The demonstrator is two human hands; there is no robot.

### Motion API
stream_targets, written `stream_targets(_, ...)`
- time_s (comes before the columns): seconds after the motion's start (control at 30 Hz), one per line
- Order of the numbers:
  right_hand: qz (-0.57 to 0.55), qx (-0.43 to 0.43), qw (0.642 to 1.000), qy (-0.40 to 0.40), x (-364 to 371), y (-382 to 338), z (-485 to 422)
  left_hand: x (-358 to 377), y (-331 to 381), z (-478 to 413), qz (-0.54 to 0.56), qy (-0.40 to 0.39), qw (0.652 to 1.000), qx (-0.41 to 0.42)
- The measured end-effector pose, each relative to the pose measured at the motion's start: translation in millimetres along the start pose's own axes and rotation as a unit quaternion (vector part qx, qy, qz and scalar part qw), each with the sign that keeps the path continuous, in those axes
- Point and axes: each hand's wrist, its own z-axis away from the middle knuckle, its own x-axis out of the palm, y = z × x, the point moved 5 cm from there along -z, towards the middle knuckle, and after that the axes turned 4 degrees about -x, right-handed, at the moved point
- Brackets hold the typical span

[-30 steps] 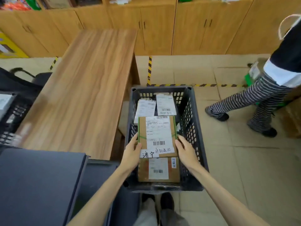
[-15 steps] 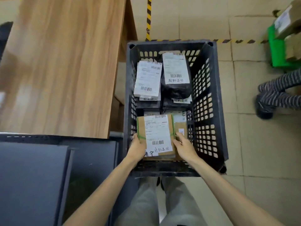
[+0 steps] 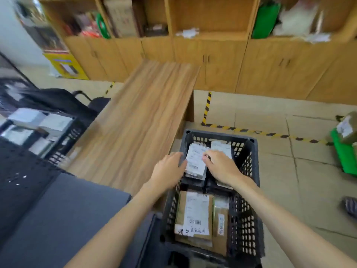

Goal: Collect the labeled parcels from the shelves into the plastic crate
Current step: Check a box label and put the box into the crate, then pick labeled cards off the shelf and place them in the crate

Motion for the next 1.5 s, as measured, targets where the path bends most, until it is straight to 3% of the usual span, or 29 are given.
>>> stream_targets(0.13, 0.093, -0.162, 0.982, 0.012, -53, -77, -16, -82, 5, 39, -0.084, 0.127, 0.988, -0.017)
stream_targets(0.33, 0.149, -0.344, 0.927, -0.01, -27, -185, 8, -133, -47, 155, -0.159, 0.197, 0.958, -0.133)
stream_targets(0.6, 0.144, -0.583, 0.798, -0.057, 64, -368, 134, -168, -128, 391, -0.142, 0.323, 0.874, -0.335)
stream_targets(0.8, 0.122, -0.717, 0.678, -0.11, 146, -473, 319, -119, -159, 609, -0.126, 0.387, 0.781, -0.474)
stream_targets(1.13, 0.054, -0.835, 0.507, -0.206, 280, -555, 690, 1, -131, 996, -0.14, 0.357, 0.626, -0.679)
stream_targets(1.5, 0.008, -0.885, 0.37, -0.283, 351, -571, 972, 95, -88, 1235, -0.093, 0.346, 0.505, -0.785)
